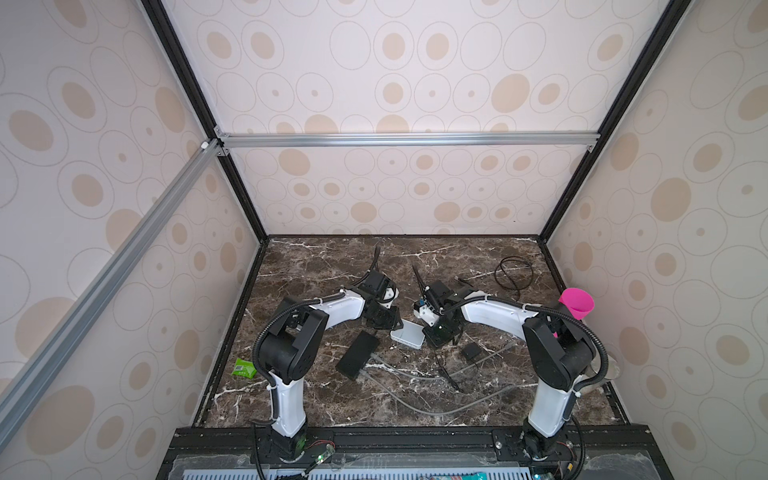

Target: Insert the plug into the switch port

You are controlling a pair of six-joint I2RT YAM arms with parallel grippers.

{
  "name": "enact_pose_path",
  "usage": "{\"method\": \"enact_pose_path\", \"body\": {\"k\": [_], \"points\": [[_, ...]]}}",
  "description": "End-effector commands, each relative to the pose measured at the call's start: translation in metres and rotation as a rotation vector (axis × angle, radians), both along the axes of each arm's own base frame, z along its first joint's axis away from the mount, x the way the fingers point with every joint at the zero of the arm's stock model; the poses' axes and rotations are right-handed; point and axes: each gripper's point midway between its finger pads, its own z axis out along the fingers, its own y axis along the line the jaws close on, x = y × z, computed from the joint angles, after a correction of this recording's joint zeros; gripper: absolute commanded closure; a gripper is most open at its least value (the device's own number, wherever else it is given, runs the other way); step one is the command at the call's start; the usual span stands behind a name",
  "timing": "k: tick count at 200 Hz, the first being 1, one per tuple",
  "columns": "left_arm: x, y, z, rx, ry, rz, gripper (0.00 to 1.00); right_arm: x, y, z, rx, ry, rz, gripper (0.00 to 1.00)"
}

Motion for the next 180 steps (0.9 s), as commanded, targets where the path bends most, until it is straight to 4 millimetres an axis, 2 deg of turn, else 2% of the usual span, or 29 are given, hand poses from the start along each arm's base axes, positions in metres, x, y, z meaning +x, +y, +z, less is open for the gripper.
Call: {"method": "enact_pose_path", "body": {"k": [1, 32, 67, 99, 139, 180], "points": [[-0.004, 0.002, -0.012, 0.059, 0.020, -0.024, 0.66, -0.004, 0.010, -0.002, 0.036, 0.014, 0.045, 1.00], [-0.006, -0.003, -0.015, 0.057, 0.027, -0.035, 0.66, -0.006, 0.016, -0.002, 0.077, 0.010, 0.071, 1.00], [-0.009, -0.006, -0.019, 0.061, 0.034, -0.051, 0.66, -0.002, 0.020, 0.007, 0.116, -0.039, 0.082, 1.00], [-0.013, -0.009, -0.025, 0.062, 0.042, -0.071, 0.66, 0.006, 0.018, 0.006, 0.099, -0.075, 0.067, 1.00], [-0.018, -0.004, -0.036, 0.085, 0.056, -0.072, 0.66, 0.018, 0.011, 0.006, 0.053, -0.129, 0.049, 1.00], [-0.018, -0.002, -0.039, 0.094, 0.058, -0.071, 0.66, 0.010, 0.023, 0.011, 0.127, -0.103, 0.089, 1.00]]}}
